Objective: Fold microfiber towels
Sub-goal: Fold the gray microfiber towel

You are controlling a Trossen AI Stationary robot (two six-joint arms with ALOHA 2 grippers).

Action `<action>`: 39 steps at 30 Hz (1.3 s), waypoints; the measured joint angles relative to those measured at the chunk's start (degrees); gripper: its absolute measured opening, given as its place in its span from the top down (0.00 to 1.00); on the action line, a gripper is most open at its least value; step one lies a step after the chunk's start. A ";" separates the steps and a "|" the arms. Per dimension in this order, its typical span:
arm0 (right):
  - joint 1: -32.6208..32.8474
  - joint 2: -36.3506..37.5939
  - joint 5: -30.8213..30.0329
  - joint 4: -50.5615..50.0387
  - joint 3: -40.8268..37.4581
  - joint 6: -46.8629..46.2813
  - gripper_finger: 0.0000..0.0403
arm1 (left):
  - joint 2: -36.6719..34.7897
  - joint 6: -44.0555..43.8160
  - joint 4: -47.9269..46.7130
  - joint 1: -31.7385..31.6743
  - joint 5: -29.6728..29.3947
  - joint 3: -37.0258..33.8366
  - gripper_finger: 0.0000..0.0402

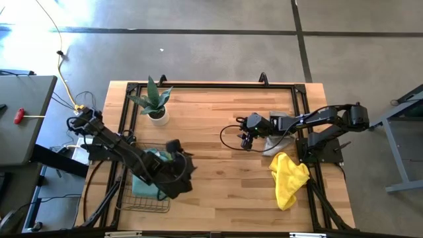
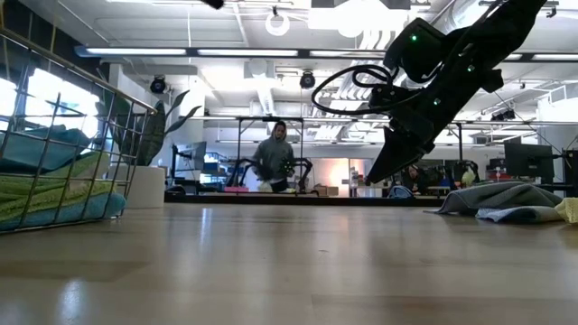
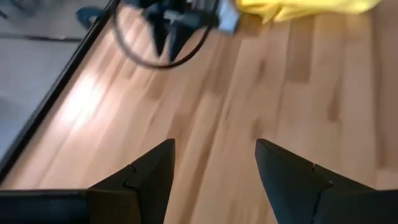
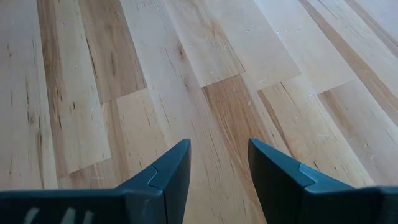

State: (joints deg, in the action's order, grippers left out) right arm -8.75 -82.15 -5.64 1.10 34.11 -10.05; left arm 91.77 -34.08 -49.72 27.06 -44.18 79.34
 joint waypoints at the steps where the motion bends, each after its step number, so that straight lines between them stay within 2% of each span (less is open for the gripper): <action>1: 0.00 0.00 0.01 0.02 0.00 -0.01 0.62 | 0.45 0.73 2.66 -0.13 -0.21 -0.49 0.47; 8: 0.02 0.00 -0.01 -0.04 0.00 -0.01 0.62 | 5.01 5.99 22.31 -1.86 1.28 -1.51 0.47; 11: 0.00 0.00 0.01 0.05 0.00 -0.01 0.62 | 7.18 5.99 27.82 -2.14 2.37 -1.56 0.47; 19: 0.00 0.00 -0.15 2.91 0.02 -2.38 0.62 | 11.00 2.76 32.17 -2.28 4.90 -1.56 0.47; 22: 0.17 0.09 6.61 0.20 0.02 -11.78 0.62 | 11.25 2.74 31.99 -2.59 4.76 -1.58 0.47; 25: 0.64 0.71 19.55 -4.83 0.06 -14.20 0.62 | 11.20 2.79 31.36 -3.23 4.65 -1.56 0.47; 27: 2.04 1.77 23.37 -11.94 0.04 -16.60 0.62 | 11.20 3.69 31.26 -3.77 4.63 -1.56 0.47; 34: 10.05 5.17 19.55 -36.73 0.09 -24.26 0.62 | 11.90 6.83 29.41 -6.64 4.33 -1.67 0.47; 36: 12.76 5.58 15.22 -41.83 1.26 -25.99 0.62 | 12.42 7.76 29.43 -7.81 4.54 -1.64 0.47; 39: 17.00 5.77 4.84 -48.64 4.62 -25.91 0.62 | 13.49 8.24 29.13 -9.71 4.98 -1.65 0.47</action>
State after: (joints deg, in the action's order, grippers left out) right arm 8.24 -76.38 -0.80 -47.54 38.72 -35.96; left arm 105.26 -25.83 -20.60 17.35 -39.20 77.69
